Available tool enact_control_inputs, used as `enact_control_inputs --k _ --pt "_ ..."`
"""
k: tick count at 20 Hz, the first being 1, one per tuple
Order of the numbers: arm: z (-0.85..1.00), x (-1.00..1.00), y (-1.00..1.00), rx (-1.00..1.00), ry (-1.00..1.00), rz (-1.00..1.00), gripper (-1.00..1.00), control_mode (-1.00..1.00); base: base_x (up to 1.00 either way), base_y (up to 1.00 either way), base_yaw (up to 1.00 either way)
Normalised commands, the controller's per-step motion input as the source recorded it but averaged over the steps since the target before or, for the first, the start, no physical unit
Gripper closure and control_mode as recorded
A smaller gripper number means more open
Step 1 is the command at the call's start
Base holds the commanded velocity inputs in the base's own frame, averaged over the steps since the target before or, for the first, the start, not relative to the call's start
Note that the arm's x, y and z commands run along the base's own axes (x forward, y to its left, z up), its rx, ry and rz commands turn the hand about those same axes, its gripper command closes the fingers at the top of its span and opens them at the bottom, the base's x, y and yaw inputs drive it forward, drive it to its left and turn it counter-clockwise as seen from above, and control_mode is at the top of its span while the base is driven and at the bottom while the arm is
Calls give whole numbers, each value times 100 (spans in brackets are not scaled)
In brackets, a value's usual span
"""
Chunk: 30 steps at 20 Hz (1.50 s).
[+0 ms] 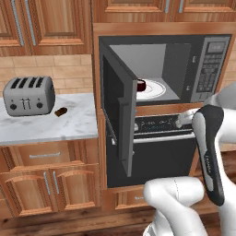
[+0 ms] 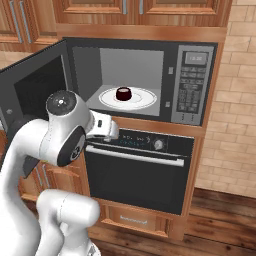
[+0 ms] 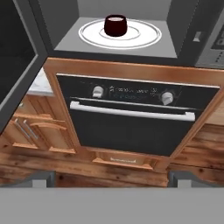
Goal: Pick the mug from the counter and place it inside the microwave. Then close the microwave.
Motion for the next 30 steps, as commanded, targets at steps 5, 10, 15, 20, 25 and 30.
enact_control_inputs --k 5,10,15,20,25,30 --pt "16 -74 5 0 -16 -1 -100 -100 0 0 0" --pt "17 -60 23 0 -17 -6 -100 -100 0 0 0" --pt "30 -49 34 -1 -17 -7 -100 -100 0 0 0" --pt "29 -41 45 -2 -20 -10 -100 -100 0 0 0" --pt "13 -35 55 -1 -27 -10 -100 -100 0 0 0" --pt "4 -30 37 0 -35 -5 -100 -100 0 0 0"
